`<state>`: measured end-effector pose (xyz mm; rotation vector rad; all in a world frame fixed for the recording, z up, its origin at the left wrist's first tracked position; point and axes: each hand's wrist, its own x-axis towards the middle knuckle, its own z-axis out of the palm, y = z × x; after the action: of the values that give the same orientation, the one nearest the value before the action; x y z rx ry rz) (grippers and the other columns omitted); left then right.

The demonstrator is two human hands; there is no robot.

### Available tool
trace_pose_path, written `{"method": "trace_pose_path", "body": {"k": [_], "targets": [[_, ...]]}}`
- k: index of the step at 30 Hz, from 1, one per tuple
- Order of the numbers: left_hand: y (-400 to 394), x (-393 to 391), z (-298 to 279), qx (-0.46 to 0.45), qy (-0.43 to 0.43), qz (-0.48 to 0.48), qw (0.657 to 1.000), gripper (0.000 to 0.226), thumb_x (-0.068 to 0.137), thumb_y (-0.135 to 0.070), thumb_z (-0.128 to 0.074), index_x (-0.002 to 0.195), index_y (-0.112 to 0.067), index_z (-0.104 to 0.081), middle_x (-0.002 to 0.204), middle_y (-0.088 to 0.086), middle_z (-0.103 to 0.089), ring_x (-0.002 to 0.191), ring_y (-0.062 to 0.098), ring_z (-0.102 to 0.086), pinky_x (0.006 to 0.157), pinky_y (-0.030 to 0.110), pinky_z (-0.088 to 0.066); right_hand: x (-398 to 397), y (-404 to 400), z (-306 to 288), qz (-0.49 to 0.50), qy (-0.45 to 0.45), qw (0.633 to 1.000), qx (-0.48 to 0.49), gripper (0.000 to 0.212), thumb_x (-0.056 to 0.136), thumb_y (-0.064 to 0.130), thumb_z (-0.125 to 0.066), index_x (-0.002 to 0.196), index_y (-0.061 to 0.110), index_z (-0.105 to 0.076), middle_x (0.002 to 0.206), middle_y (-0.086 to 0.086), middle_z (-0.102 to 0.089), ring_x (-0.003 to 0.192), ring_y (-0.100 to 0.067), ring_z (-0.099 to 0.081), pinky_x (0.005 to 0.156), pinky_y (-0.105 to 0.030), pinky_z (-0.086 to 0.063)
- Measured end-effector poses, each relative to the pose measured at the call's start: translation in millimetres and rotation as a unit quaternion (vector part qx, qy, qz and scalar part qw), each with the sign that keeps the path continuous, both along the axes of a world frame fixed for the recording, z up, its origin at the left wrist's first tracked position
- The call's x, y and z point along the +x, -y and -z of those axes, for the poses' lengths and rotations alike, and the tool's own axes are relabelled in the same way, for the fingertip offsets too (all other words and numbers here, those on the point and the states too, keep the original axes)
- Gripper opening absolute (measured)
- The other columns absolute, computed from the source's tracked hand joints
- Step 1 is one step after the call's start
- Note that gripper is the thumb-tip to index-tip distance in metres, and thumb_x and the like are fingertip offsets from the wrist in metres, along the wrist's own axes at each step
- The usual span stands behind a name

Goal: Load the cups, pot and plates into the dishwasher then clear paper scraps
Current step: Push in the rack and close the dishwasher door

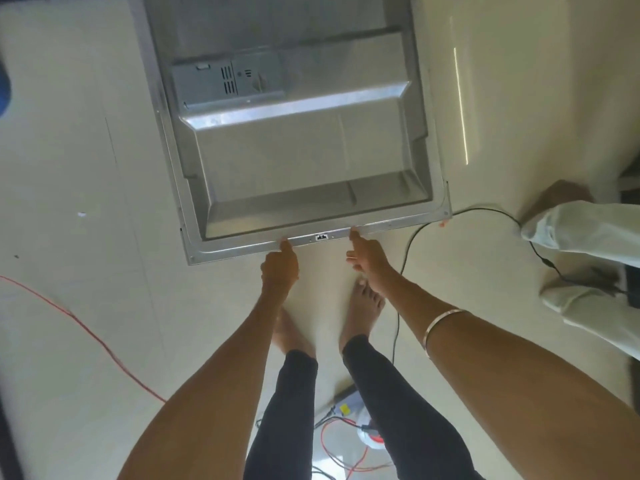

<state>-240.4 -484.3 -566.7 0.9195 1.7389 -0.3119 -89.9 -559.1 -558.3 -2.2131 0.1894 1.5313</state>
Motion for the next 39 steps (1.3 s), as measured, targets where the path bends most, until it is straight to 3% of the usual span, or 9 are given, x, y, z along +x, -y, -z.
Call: {"method": "trace_pose_path", "body": {"k": [3, 6, 9, 13, 21, 26, 30, 35, 39], "targets": [[3.4, 6.0, 16.3, -0.047, 0.105, -0.168, 0.979, 0.055, 0.095, -0.064, -0.041, 0.107, -0.013, -0.058, 0.104, 0.013, -0.065, 0.089, 0.034, -0.069, 0.083, 0.042, -0.057, -4.6, 1.1, 18.6, 0.174, -0.12, 0.974, 0.079, 0.061, 0.093, 0.062, -0.05, 0.139, 0.022, -0.045, 0.122, -0.009, -0.047, 0.117, -0.029, -0.05, 0.103, -0.044, -0.044], [-1.7, 11.7, 28.6, -0.095, 0.217, -0.365, 0.9, 0.051, 0.086, -0.062, -0.061, 0.12, -0.024, -0.057, 0.118, 0.012, -0.061, 0.105, 0.032, -0.066, 0.095, 0.042, -0.054, -4.3, -4.1, 37.5, 0.285, -0.155, 0.937, 0.128, 0.062, 0.091, 0.061, -0.055, 0.14, 0.026, -0.042, 0.137, -0.008, -0.04, 0.131, -0.03, -0.041, 0.107, -0.05, -0.041], [-11.0, 16.1, 40.7, -0.083, 0.235, -0.449, 0.858, 0.022, 0.078, -0.04, -0.075, 0.093, -0.026, -0.067, 0.108, 0.007, -0.06, 0.1, 0.026, -0.062, 0.1, 0.038, -0.049, -3.3, -12.1, 54.7, 0.355, -0.164, 0.908, 0.153, 0.059, 0.086, 0.053, -0.067, 0.136, 0.026, -0.052, 0.144, -0.004, -0.045, 0.131, -0.027, -0.044, 0.098, -0.048, -0.047], [-5.7, 15.2, 52.5, -0.067, 0.233, -0.467, 0.85, 0.018, 0.072, -0.032, -0.079, 0.088, -0.027, -0.071, 0.105, 0.003, -0.061, 0.109, 0.024, -0.061, 0.102, 0.038, -0.049, -1.7, -12.6, 65.1, 0.378, -0.132, 0.903, 0.155, 0.049, 0.082, 0.038, -0.074, 0.127, 0.024, -0.06, 0.133, -0.005, -0.056, 0.118, -0.023, -0.057, 0.092, -0.045, -0.053], [-4.7, 14.4, 34.3, -0.058, 0.219, -0.469, 0.854, 0.034, 0.068, -0.035, -0.084, 0.096, -0.022, -0.069, 0.104, 0.005, -0.062, 0.104, 0.021, -0.064, 0.099, 0.036, -0.052, -10.9, -18.1, 45.4, 0.396, -0.1, 0.902, 0.139, 0.071, 0.074, 0.044, -0.077, 0.135, 0.015, -0.055, 0.116, -0.008, -0.066, 0.111, -0.025, -0.064, 0.093, -0.041, -0.055], [-5.4, 9.7, 1.3, -0.052, 0.217, -0.446, 0.867, 0.042, 0.072, -0.039, -0.084, 0.102, -0.018, -0.064, 0.111, 0.01, -0.066, 0.109, 0.024, -0.066, 0.098, 0.037, -0.053, -12.6, -24.6, 7.5, 0.397, -0.07, 0.908, 0.119, 0.062, 0.077, 0.045, -0.077, 0.128, 0.016, -0.058, 0.116, -0.007, -0.069, 0.104, -0.022, -0.067, 0.085, -0.035, -0.058], [-4.2, 7.5, -35.8, -0.024, 0.228, -0.39, 0.892, 0.051, 0.076, -0.051, -0.079, 0.112, -0.019, -0.062, 0.125, 0.012, -0.065, 0.109, 0.023, -0.067, 0.097, 0.035, -0.054, -17.0, -34.3, -36.2, 0.388, -0.035, 0.916, 0.092, 0.066, 0.072, 0.054, -0.079, 0.121, 0.014, -0.063, 0.104, -0.003, -0.069, 0.089, -0.016, -0.068, 0.065, -0.026, -0.055], [0.7, 14.6, -96.6, 0.039, 0.156, -0.352, 0.922, 0.064, 0.069, -0.074, -0.068, 0.094, -0.015, -0.066, 0.099, 0.004, -0.072, 0.087, 0.02, -0.074, 0.077, 0.029, -0.06, -14.8, -52.5, -100.6, 0.364, 0.025, 0.93, 0.043, 0.081, 0.066, 0.078, -0.068, 0.109, 0.01, -0.061, 0.078, -0.001, -0.058, 0.072, -0.014, -0.06, 0.081, -0.034, -0.058], [1.3, 30.7, -146.1, 0.125, 0.088, -0.371, 0.916, 0.06, 0.074, -0.077, -0.06, 0.078, -0.017, -0.067, 0.073, -0.005, -0.073, 0.074, 0.015, -0.074, 0.079, 0.034, -0.061, -13.3, -73.4, -158.2, 0.397, 0.04, 0.916, 0.035, 0.111, 0.041, 0.092, -0.058, 0.118, 0.012, -0.061, 0.101, -0.006, -0.067, 0.088, -0.025, -0.066, 0.091, -0.045, -0.055]]}}
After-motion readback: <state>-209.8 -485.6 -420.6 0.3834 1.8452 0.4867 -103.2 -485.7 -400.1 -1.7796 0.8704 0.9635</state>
